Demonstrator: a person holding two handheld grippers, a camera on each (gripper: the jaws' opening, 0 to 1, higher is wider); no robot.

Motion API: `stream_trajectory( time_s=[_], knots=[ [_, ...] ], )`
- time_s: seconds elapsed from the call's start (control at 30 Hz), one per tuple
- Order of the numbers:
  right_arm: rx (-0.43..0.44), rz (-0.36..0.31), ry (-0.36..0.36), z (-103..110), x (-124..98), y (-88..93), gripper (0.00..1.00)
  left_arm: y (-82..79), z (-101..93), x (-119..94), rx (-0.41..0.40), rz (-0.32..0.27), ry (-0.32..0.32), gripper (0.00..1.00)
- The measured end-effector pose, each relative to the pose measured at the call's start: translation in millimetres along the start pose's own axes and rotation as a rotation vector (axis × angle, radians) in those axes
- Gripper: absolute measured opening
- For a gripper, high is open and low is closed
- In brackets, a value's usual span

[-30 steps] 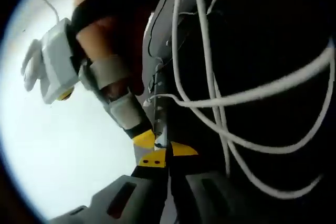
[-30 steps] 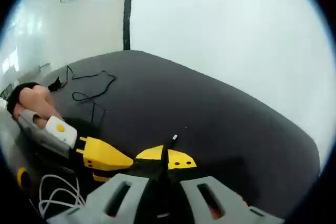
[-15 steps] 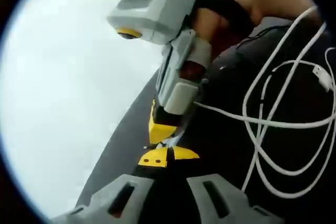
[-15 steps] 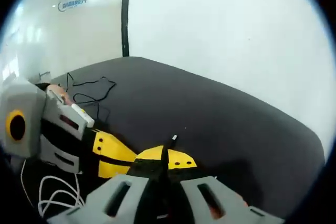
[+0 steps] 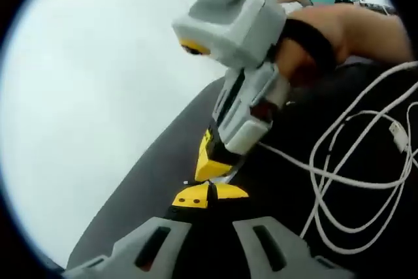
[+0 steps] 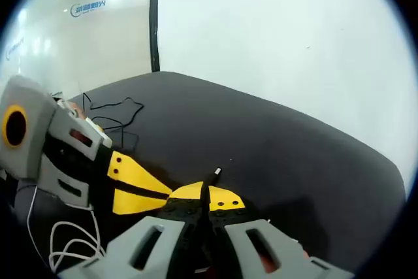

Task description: Grab the wires, straighten them and put them on the rack

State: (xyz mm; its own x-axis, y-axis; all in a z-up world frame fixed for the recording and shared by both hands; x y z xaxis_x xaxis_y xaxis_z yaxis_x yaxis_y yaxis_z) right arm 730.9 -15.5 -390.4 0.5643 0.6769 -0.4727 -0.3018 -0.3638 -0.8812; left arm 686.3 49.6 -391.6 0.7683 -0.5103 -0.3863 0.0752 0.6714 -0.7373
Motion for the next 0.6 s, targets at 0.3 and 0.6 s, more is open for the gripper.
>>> stream_trajectory(
  time_s=[0.3,0.6],
  knots=[
    [0.011,-0.002,0.006,-3,0,-0.4,0.0,6.5,-4.7,6,0.059,0.022,0.021,0.0],
    [0.225,-0.092,-0.092,-5,-28,-5.6,0.22,-9.5,14.9,-25,-0.398,-0.211,0.111,0.32]
  ],
)
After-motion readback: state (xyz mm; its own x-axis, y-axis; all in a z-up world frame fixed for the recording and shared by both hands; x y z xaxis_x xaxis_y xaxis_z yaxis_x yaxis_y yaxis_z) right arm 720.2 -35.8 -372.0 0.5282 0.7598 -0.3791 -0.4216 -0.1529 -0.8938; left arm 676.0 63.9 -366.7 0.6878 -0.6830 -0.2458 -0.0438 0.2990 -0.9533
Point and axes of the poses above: the point that each gripper's makers call its tool centre point, and the gripper's own axes: x roughly forward along the fingers, z roughly to its left, y roughly out of its underside, the point moved 6 cm from there along -x, roughly backward along the fingers, and after that the axes turned 1 degree about -y, right-handed, at the moved point
